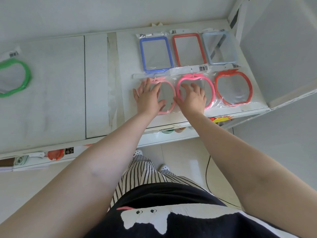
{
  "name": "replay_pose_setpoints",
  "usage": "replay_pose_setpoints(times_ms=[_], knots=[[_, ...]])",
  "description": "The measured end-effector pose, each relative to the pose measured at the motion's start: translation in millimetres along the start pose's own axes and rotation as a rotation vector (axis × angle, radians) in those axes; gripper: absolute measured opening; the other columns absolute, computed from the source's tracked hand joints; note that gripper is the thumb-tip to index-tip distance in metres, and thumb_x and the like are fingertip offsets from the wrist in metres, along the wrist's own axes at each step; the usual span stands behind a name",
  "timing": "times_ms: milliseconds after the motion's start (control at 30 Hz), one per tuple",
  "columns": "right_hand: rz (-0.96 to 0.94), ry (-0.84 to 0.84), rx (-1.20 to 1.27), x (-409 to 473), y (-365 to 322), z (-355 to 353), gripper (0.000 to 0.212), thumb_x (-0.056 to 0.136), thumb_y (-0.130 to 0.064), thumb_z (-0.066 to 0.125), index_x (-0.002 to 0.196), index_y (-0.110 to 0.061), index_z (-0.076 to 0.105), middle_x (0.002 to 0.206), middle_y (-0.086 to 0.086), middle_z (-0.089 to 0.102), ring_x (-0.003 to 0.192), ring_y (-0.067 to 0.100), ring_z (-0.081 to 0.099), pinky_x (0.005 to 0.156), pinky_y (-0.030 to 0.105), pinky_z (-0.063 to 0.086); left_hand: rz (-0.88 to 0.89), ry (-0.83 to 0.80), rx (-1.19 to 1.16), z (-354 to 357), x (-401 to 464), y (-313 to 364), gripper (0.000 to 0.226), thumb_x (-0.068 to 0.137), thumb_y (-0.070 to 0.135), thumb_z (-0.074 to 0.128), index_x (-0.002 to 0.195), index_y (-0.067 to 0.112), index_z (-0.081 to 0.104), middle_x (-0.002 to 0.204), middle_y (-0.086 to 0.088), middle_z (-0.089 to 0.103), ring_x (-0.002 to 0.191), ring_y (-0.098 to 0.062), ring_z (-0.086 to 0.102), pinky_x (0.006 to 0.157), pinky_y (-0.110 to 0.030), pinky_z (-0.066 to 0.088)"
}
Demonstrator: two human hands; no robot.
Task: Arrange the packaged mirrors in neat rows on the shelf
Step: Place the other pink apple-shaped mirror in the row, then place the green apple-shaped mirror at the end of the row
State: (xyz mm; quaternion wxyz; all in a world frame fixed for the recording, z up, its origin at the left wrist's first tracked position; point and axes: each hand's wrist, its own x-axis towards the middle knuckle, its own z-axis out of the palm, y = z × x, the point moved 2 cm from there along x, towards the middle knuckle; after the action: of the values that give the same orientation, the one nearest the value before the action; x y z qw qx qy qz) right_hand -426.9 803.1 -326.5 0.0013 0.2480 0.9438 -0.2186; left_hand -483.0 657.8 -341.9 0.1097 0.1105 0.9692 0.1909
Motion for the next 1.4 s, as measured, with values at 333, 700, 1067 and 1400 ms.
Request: replay_pose_setpoints(times_ms=[333, 700, 1067, 1400], knots=[[-0.198, -0.114, 0.021, -26.3, -58.1, 11.1, 0.041, 0.085, -0.019, 0.059, 0.126, -0.019, 0.057, 0.13, 0.005, 0.055, 0.121, 0.029, 0.048, 0.093, 0.036, 0.041, -0.003, 0.105, 0.045, -48.7, -44.4, -68.2, 0.05, 0.085, 0.019, 0.06, 0.133, 0.025, 0.052, 0.131, -0.004, 0.056, 0.12, -0.028, 0.053, 0.102, -0.035, 0.037], [-0.465, -0.215, -0.047, -112.4, -182.6, 57.1, 0.039, 0.086, -0.028, 0.059, 0.124, -0.021, 0.058, 0.121, 0.003, 0.06, 0.117, 0.025, 0.053, 0.086, 0.036, 0.049, -0.112, 0.145, 0.094, -117.2, -131.7, -194.5, 0.051, 0.087, 0.019, 0.057, 0.137, 0.022, 0.048, 0.13, -0.005, 0.058, 0.119, -0.028, 0.053, 0.097, -0.035, 0.041], [-0.48, -0.231, -0.093, -255.7, -299.3, 122.3, 0.039, 0.087, -0.026, 0.058, 0.126, -0.022, 0.056, 0.122, 0.002, 0.06, 0.117, 0.023, 0.052, 0.086, 0.034, 0.047, -0.151, 0.165, 0.123, -173.2, -248.7, -353.9, 0.049, 0.085, 0.018, 0.059, 0.133, 0.021, 0.053, 0.126, -0.006, 0.061, 0.116, -0.03, 0.055, 0.094, -0.036, 0.042], [-0.561, -0.251, -0.177, -306.8, -355.9, 139.0, 0.041, 0.088, -0.028, 0.058, 0.128, -0.022, 0.054, 0.121, 0.002, 0.06, 0.116, 0.023, 0.052, 0.086, 0.033, 0.047, -0.195, 0.236, 0.066, -200.1, -284.6, -407.7, 0.049, 0.085, 0.017, 0.058, 0.134, 0.02, 0.052, 0.125, -0.007, 0.062, 0.115, -0.029, 0.056, 0.093, -0.036, 0.043]])
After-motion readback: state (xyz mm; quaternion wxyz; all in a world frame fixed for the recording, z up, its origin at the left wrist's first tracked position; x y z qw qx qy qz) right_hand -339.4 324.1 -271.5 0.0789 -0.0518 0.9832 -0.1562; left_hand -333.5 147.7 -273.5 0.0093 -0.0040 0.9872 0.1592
